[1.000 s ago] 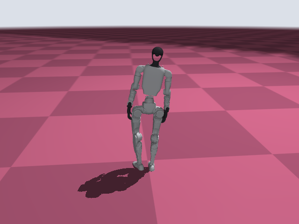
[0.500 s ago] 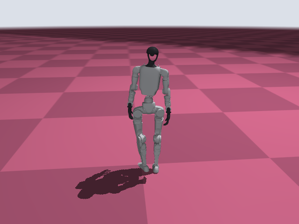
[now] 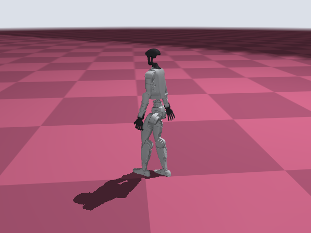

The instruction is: In place motions

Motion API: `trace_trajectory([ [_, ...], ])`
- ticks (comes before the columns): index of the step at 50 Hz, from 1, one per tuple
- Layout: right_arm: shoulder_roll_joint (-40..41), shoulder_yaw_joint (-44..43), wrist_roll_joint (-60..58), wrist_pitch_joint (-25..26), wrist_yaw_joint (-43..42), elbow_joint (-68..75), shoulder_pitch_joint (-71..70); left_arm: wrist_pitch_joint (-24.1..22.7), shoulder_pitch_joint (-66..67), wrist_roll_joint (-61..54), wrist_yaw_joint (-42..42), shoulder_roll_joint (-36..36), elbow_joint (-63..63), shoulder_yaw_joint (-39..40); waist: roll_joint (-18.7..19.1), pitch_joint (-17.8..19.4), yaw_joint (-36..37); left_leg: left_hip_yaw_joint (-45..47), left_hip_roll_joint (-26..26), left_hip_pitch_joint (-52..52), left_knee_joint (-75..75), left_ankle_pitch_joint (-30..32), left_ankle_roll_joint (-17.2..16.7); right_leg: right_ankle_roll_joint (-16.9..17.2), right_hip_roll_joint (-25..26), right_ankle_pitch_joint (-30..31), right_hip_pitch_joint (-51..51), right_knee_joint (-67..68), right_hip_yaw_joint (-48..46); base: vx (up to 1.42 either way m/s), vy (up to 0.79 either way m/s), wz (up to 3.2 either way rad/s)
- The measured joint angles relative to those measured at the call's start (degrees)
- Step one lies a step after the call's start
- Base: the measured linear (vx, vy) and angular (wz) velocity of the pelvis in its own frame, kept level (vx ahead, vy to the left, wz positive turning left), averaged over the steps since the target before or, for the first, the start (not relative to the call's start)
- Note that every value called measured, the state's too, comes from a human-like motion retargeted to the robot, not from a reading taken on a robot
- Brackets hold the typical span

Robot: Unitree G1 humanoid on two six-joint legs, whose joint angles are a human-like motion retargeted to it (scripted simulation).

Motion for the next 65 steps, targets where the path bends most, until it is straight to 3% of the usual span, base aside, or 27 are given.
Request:
trace_trajectory([
  [2, -1.5, -0.4, -1.4, 0.8, -1.7, 0.0, 0.7, -0.2, 0.6, -0.8, -0.1, 0.1, 0.2, -0.1, -0.6, -0.4, -0.4, 13.6, 3.2, -0.3, 0.0, -5.0, 1.6, 0.4, -1.4, -0.8, 0.6, -0.9, -6.1, 0.45, -0.08, 3.35],
  [5, -2.8, -1.0, -2.0, 2.9, -6.4, 1.1, 1.4, 0.1, 2.6, -0.4, -0.5, 0.8, 0.8, 0.6, -0.6, -2.6, -2.9, 32.1, 7.8, -0.2, 0.6, -11.3, 1.3, 1.6, -2.9, -1.9, 1.4, -2.7, -16.0, 0.55, -0.05, 3.54],
  [10, -3.1, -0.9, -0.5, 3.2, -9.7, 3.0, 1.8, 0.9, 6.1, 1.0, 1.1, 1.2, 2.3, 5.6, -1.3, -5.3, -6.2, 58.3, 13.3, 3.8, 2.0, -14.5, -2.5, 4.0, -4.7, -2.7, 3.7, -5.5, -30.3, 0.53, -0.07, 3.21],
  [12, -2.4, -0.8, -0.7, 3.3, -8.9, 2.8, 1.7, 1.1, 7.2, 0.5, 1.7, 1.2, 3.4, 7.8, -2.2, -6.3, -6.1, 64.8, 13.8, 6.0, 2.4, -14.2, -1.9, 5.0, -5.5, -2.8, 4.4, -6.1, -34.3, 0.52, -0.11, 2.52],
  [17, 0.3, 0.4, -1.0, 2.5, -6.5, -0.7, 0.4, 1.4, 10.3, 0.0, 3.4, 1.8, 6.4, 12.4, -4.3, -8.3, -4.2, 56.8, 13.5, 6.8, 6.1, -12.6, 0.3, 7.1, -7.1, -2.8, 5.2, -5.8, -41.0, 0.5, -0.12, 1.71],
  [19, 1.5, 1.0, -0.9, 2.0, -5.6, -3.0, -0.7, 1.4, 12.0, -0.1, 3.9, 1.8, 7.1, 13.9, -4.8, -8.2, -2.2, 55.0, 13.2, 8.1, 5.7, -10.0, -1.1, 7.6, -7.3, -2.6, 5.8, -5.3, -42.2, 0.41, -0.1, 0.67],
  [20, 2.1, 1.2, -0.7, 1.7, -5.1, -4.2, -1.2, 1.4, 12.8, -0.2, 4.2, 1.7, 7.4, 14.6, -4.7, -8.1, -1.1, 55.1, 13.4, 9.1, 4.8, -8.1, -3.2, 7.8, -7.0, -2.5, 6.2, -5.0, -42.8, 0.37, -0.1, 0.57],
  [22, 3.3, 1.4, -0.3, 0.8, -3.8, -7.0, -2.4, 1.5, 14.5, -0.6, 4.8, 1.1, 8.6, 15.8, -4.6, -8.2, 0.0, 56.9, 11.8, 10.6, 1.8, -7.9, -2.3, 8.3, -6.9, -1.9, 7.2, -4.9, -44.2, 0.36, -0.11, 0.75],
  [28, 7.2, 2.6, 4.5, -3.0, -1.0, -15.2, -4.5, 2.1, 16.9, -2.5, 5.2, -0.7, 13.4, 18.3, -4.2, -7.4, 0.9, 48.9, 8.5, 10.3, 0.6, -8.7, -0.7, 9.4, -7.0, 1.5, 10.6, -4.1, -47.5, 0.34, -0.15, 0.76],
  [32, 8.1, 4.1, 6.4, -4.8, 1.6, -17.5, -5.1, 2.4, 17.4, -1.9, 4.6, -2.0, 14.4, 18.9, -1.7, -7.3, 1.4, 45.5, 9.0, 11.5, 0.1, -9.9, -1.0, 9.0, -7.9, 7.6, 12.6, 1.1, -49.2, 0.33, -0.12, 0.63],
  [35, 8.1, 5.2, 5.6, -4.9, 1.7, -18.1, -5.1, 2.5, 17.0, -2.1, 4.6, -2.6, 14.4, 19.1, 2.6, -6.9, 0.7, 43.2, 12.2, 12.5, -1.0, -10.0, -1.5, 4.7, -10.1, 12.5, 10.9, 13.5, -44.5, 0.28, -0.17, 0.78],
  [37, 8.0, 6.2, 4.8, -5.4, 0.0, -17.6, -5.0, 2.5, 16.4, -2.5, 4.3, -2.3, 13.9, 18.7, 5.0, -6.9, -1.9, 40.2, 13.7, 12.2, -1.6, -9.6, -1.3, 3.3, -12.4, 11.2, 5.9, 24.9, -36.7, 0.23, -0.27, 1.43],
  [38, 8.0, 6.7, 4.3, -5.6, -1.1, -17.1, -4.8, 2.6, 16.0, -2.5, 4.0, -2.1, 13.7, 18.3, 5.8, -7.1, -3.8, 38.3, 13.9, 11.5, -1.8, -9.1, -1.1, 5.6, -12.1, 9.0, 2.7, 28.6, -31.4, 0.14, -0.3, 1.79],
  [40, 8.1, 7.2, 3.5, -5.7, -3.7, -15.2, -4.5, 2.9, 14.9, -1.8, 3.7, -1.2, 13.1, 17.4, 6.9, -7.2, -6.9, 34.9, 14.1, 10.4, -2.3, -8.0, -0.6, 9.6, -6.5, 5.6, -3.5, 31.3, -19.6, 0.07, -0.33, 1.75],
  [42, 8.1, 6.7, 3.5, -5.4, -6.4, -12.1, -4.8, 3.2, 12.9, -0.9, 3.6, -0.1, 12.2, 16.2, 7.0, -6.5, -7.7, 33.7, 14.2, 10.2, -3.0, -7.1, -0.4, 9.7, -2.1, 3.8, -6.2, 30.5, -13.6, -0.01, -0.32, 1.28],
  [45, 7.7, 5.4, 4.2, -4.9, -8.0, -6.4, -5.0, 3.0, 10.2, -0.2, 2.9, 1.5, 10.0, 13.6, 6.6, -5.3, -8.7, 31.0, 13.9, 10.3, -3.9, -5.7, -0.6, 7.2, -0.1, 1.2, -8.3, 27.7, -10.6, -0.01, -0.29, 1.35],
  [50, 6.8, 3.8, 6.1, -2.8, -7.4, 1.5, -3.3, 2.7, 7.7, 0.9, 0.5, 2.3, 6.4, 11.5, 4.1, -5.6, -9.7, 25.3, 10.3, 10.9, -5.4, -4.3, -1.1, 5.2, 5.8, -4.3, -11.3, 14.8, 6.2, 0.03, -0.2, 1.23],
  [53, 6.4, 3.4, 6.4, -1.7, -7.4, 4.1, -2.4, 2.3, 7.3, 0.3, 0.2, 1.6, 5.7, 11.4, 2.2, -5.3, -11.3, 21.9, 7.1, 12.5, -6.2, -4.1, -1.0, 0.0, 5.4, -1.3, -10.2, 3.7, 13.0, 0.02, -0.09, 1.17],
  [55, 6.3, 3.5, 5.8, -1.4, -7.4, 4.9, -1.9, 2.1, 7.4, -0.1, 0.4, 1.2, 6.2, 11.6, 1.6, -6.1, -11.1, 21.2, 6.2, 12.9, -6.3, -4.3, -0.9, -1.0, 8.9, -3.6, -8.8, 1.7, 21.8, 0.02, 0.0, 0.46],
  [57, 6.0, 2.8, 4.1, -0.7, -6.2, 5.2, -1.3, 2.3, 7.6, 0.6, 0.5, 0.7, 8.4, 11.2, 0.7, -7.5, -9.2, 21.2, 4.8, 12.5, -5.8, -4.7, -0.5, -1.8, 1.6, -2.0, -8.0, -0.4, 5.2, 0.01, 0.02, 0.35],
  [60, 5.9, 2.3, 2.0, -0.1, -4.8, 4.1, -1.4, 3.2, 7.8, 0.9, 2.2, -0.7, 11.9, 10.5, 1.3, -6.9, -6.7, 21.4, 5.5, 13.3, -5.0, -5.4, -0.3, -1.2, 2.2, -0.9, -4.9, -4.4, 6.9, -0.09, 0.01, 0.06],
  [65, 6.5, 4.9, -0.2, 0.1, -3.2, 0.7, -3.1, 3.6, 11.3, 2.8, 1.4, -1.4, 14.4, 11.2, 2.4, -7.6, -10.0, 19.4, 5.4, 13.7, -3.8, -6.5, 0.2, -2.3, 3.1, 1.2, -1.6, -10.5, 5.3, -0.04, 0.0, 0.25],
])
